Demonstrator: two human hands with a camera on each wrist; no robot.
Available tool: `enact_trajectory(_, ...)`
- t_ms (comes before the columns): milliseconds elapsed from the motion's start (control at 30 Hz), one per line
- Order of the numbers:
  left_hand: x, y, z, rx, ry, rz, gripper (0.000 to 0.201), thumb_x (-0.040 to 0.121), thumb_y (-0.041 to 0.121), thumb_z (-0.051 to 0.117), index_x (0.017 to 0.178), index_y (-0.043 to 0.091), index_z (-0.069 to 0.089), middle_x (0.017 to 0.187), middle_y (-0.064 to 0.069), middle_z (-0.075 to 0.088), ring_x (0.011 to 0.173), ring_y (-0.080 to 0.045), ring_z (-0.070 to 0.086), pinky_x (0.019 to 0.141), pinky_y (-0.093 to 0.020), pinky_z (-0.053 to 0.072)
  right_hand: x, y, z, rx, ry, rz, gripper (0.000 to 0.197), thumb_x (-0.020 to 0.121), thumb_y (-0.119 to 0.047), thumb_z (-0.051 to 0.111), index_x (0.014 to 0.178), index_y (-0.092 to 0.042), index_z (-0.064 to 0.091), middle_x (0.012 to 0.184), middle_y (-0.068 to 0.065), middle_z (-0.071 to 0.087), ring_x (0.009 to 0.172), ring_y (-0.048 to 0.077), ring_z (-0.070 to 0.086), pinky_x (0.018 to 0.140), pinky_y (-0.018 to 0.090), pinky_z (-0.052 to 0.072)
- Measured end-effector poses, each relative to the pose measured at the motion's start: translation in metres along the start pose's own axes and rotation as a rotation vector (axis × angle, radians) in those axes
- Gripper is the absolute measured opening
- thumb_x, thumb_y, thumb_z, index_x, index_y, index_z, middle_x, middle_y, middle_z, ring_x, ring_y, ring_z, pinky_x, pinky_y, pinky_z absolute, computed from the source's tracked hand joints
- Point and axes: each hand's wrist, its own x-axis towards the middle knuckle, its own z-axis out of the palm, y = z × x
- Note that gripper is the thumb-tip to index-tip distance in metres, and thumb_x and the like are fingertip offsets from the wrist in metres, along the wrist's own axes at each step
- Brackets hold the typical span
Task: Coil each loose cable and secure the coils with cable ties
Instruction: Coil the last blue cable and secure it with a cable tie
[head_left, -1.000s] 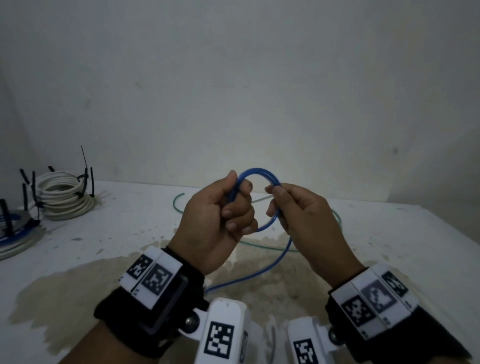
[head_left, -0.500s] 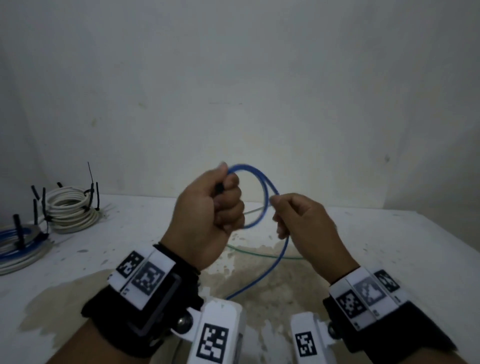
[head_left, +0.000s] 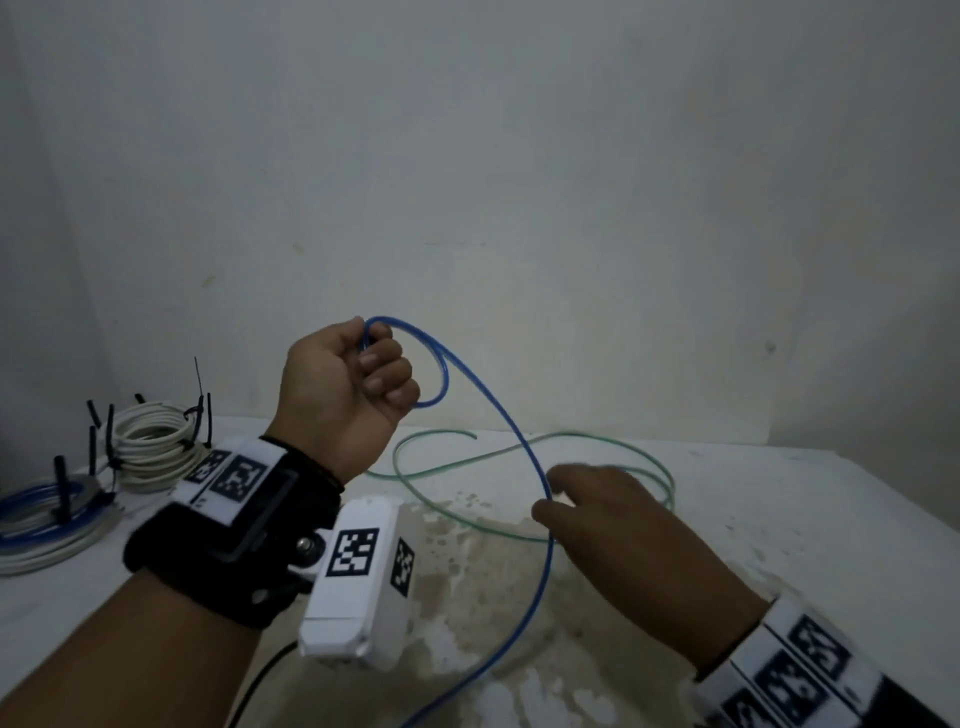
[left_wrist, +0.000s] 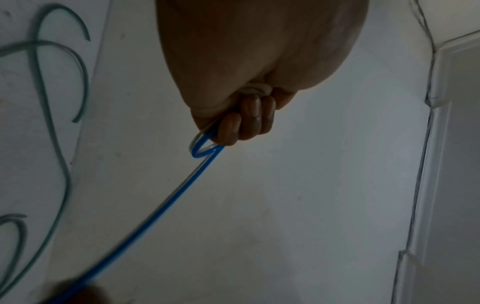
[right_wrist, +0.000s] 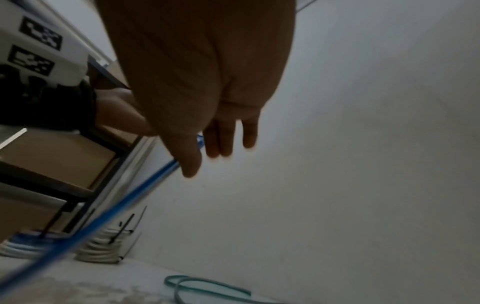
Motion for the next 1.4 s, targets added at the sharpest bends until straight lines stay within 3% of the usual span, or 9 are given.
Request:
enact_trajectory(100,0.002,-0.007,-0.005,0.025,0.003,-0.018,0.032,0.1,0.022,0.027,0.072,0.016,0.042,0.052,0.006,0.033,0.041,-0.009,0.029,0.042,-0.018,0.032,-0.005,0.015,0.0,-0.015,0.33,-0.021,0.014,0.076,-0.012,0.071,0.09,-0.011,0.069,0.124,0.019,0.052,0.114,0.035,0.052,0.091,0.042,0.044)
enact_trajectory(200,0.004,-0.017,-0.011,0.045,0.011,-0.066,0.031,0.101,0.02,0.028,0.073,0.016,0.04,0.052,0.006,0.035,0.04,-0.009,0.031,0.042,-0.019,0.034,-0.007,0.024,0.001,0.351,0.457,0.145,0.015,0.085,-0.025,0.064,0.089,-0.012,0.07,0.11,0.01,0.065,0.103,0.018,0.06,0.09,0.028,0.047)
enact_trajectory(267,0.003,-0.024,-0.014,0.067,0.023,-0.109,0.031,0.102,0.02,0.028,0.074,0.015,0.039,0.052,0.005,0.036,0.04,-0.009,0.032,0.042,-0.019,0.035,-0.009,0.025,0.005,0.652,0.471,0.439,0.016,0.091,-0.026,0.056,0.085,-0.019,0.069,0.093,0.001,0.071,0.088,0.009,0.063,0.086,0.03,0.05)
enact_trajectory(333,0.003,-0.033,-0.016,0.096,0.037,-0.137,0.032,0.103,0.02,0.029,0.074,0.014,0.039,0.053,0.004,0.036,0.04,-0.009,0.032,0.042,-0.019,0.036,-0.008,0.023,0.007,0.902,0.4,0.725,0.023,0.094,-0.023,0.055,0.08,-0.012,0.069,0.076,0.001,0.072,0.074,0.017,0.068,0.078,0.046,0.054)
enact_trajectory(433,0.001,-0.047,-0.018,0.13,0.051,-0.166,0.033,0.104,0.022,0.029,0.073,0.015,0.038,0.054,0.003,0.036,0.042,-0.01,0.032,0.043,-0.022,0.038,-0.002,0.008,-0.001,1.165,0.333,0.892,0.03,0.094,-0.025,0.054,0.079,-0.002,0.064,0.065,0.006,0.07,0.059,0.024,0.066,0.069,0.047,0.057)
enact_trajectory(733,-0.009,-0.069,-0.012,0.129,0.059,-0.176,0.031,0.105,0.025,0.031,0.08,0.012,0.045,0.053,0.005,0.035,0.041,-0.009,0.03,0.041,-0.02,0.035,0.016,-0.004,-0.007,0.763,0.154,0.642,0.036,0.094,-0.031,0.053,0.064,-0.011,0.058,0.057,-0.003,0.06,0.049,0.005,0.057,0.051,0.013,0.041)
enact_trajectory(967,-0.014,-0.068,-0.005,0.177,0.042,-0.16,0.029,0.104,0.026,0.034,0.079,0.014,0.043,0.053,0.007,0.031,0.039,-0.007,0.027,0.037,-0.018,0.03,0.025,-0.024,-0.007,0.747,0.138,0.523,0.039,0.091,-0.035,0.058,0.058,-0.014,0.056,0.053,-0.002,0.061,0.051,0.006,0.059,0.055,0.013,0.042)
enact_trajectory(1300,-0.026,-0.087,-0.001,0.502,-0.017,-0.051,0.025,0.101,0.014,0.035,0.086,0.002,0.05,0.063,-0.011,0.046,0.052,-0.019,0.043,0.057,-0.033,0.036,0.037,-0.033,-0.029,0.907,0.131,0.433,0.036,0.091,-0.032,0.058,0.067,-0.006,0.064,0.06,0.001,0.067,0.047,0.007,0.062,0.056,0.02,0.051)
enact_trajectory(1400,-0.035,-0.09,0.004,0.667,-0.109,-0.003,0.037,0.101,0.016,0.033,0.075,0.0,0.053,0.055,-0.012,0.049,0.047,-0.02,0.048,0.048,-0.022,0.041,0.041,-0.029,-0.035,0.904,0.085,0.422,0.039,0.095,-0.035,0.052,0.069,-0.01,0.066,0.057,0.002,0.068,0.049,0.008,0.064,0.062,0.022,0.053)
